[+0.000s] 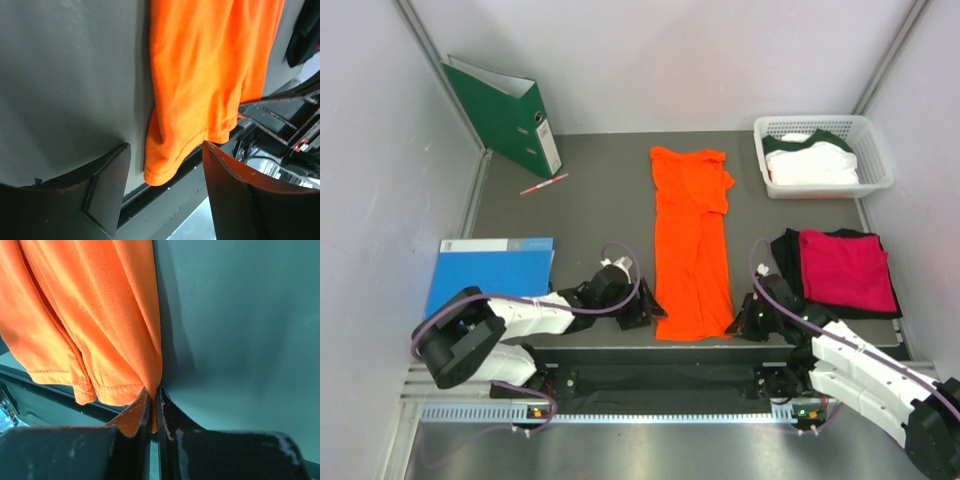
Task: Fold and stack the t-shirts
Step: Grab the bottom of the folded rectangular tshirt with both arms
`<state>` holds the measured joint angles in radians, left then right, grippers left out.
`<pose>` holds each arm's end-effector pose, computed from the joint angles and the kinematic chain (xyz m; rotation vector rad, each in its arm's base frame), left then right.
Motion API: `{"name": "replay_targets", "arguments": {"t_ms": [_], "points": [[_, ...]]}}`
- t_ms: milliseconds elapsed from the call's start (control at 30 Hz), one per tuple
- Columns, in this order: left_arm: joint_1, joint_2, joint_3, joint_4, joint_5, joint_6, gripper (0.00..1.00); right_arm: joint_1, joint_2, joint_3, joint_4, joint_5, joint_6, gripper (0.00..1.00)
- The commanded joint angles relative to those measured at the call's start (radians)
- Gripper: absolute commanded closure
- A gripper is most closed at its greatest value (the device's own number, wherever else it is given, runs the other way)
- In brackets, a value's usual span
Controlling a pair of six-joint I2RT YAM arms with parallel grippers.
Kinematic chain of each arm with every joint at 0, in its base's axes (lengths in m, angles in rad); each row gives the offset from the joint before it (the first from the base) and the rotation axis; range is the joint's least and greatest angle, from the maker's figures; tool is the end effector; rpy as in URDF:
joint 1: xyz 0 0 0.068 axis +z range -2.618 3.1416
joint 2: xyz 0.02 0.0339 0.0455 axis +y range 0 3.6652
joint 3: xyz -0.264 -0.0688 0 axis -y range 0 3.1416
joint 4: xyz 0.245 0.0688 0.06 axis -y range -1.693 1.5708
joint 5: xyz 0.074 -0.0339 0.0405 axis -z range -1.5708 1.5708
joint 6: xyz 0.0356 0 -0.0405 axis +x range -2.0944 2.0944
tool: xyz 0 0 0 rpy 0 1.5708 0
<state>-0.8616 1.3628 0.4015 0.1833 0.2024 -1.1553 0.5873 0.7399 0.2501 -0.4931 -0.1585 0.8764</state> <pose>0.1460 -0.1811 0.1289 -0.2787 2.6605 -1.0911 0.1051 0.0767 0.1384 0.3270 2.7006 0.7108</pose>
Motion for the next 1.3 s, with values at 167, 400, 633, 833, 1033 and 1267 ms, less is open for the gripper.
{"name": "replay_targets", "arguments": {"t_ms": [167, 400, 633, 833, 1033, 1267], "points": [[-0.108, 0.17, -0.07, -0.343, -0.057, 0.02, 0.38, 0.017, -0.002, 0.006, -0.064, 0.019, -0.005, 1.0], [-0.163, 0.214, -0.064, -0.312, -0.046, -0.003, 0.96, 0.019, -0.011, 0.008, -0.059, 0.019, -0.004, 1.0], [-0.168, 0.13, 0.002, -0.435, -0.129, 0.011, 1.0, 0.017, -0.051, 0.049, -0.087, 0.031, -0.033, 1.0], [-0.166, -0.019, 0.08, -0.625, -0.262, 0.048, 1.0, 0.022, -0.095, 0.093, -0.099, 0.071, -0.076, 1.0], [-0.166, -0.057, 0.207, -0.74, -0.368, 0.103, 1.0, 0.023, -0.059, 0.176, -0.099, 0.135, -0.158, 1.0], [-0.166, 0.012, 0.359, -0.801, -0.472, 0.166, 1.0, 0.023, 0.03, 0.282, -0.064, 0.194, -0.238, 1.0]]}}
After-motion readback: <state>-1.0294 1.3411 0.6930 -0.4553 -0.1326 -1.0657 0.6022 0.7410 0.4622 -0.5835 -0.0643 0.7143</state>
